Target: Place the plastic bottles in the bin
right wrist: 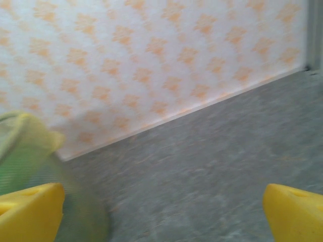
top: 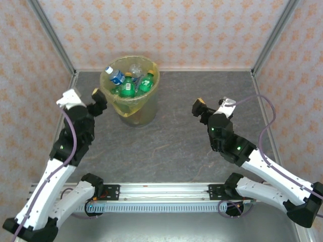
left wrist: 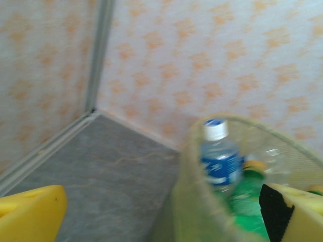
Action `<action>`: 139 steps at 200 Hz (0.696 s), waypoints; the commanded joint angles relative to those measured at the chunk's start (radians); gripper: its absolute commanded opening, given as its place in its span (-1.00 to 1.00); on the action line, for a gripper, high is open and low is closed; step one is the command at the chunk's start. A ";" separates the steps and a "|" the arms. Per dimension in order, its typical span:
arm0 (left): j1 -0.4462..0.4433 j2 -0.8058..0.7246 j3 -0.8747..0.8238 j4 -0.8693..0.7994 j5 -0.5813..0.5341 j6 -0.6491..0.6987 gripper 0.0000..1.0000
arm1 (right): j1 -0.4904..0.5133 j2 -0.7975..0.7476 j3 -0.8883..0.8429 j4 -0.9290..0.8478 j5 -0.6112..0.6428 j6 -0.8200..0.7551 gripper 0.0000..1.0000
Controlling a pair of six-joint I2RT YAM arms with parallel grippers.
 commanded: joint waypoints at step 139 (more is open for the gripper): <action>0.169 0.450 -0.538 0.829 -0.062 0.229 0.99 | -0.497 0.131 -0.563 0.736 -0.084 -0.354 0.99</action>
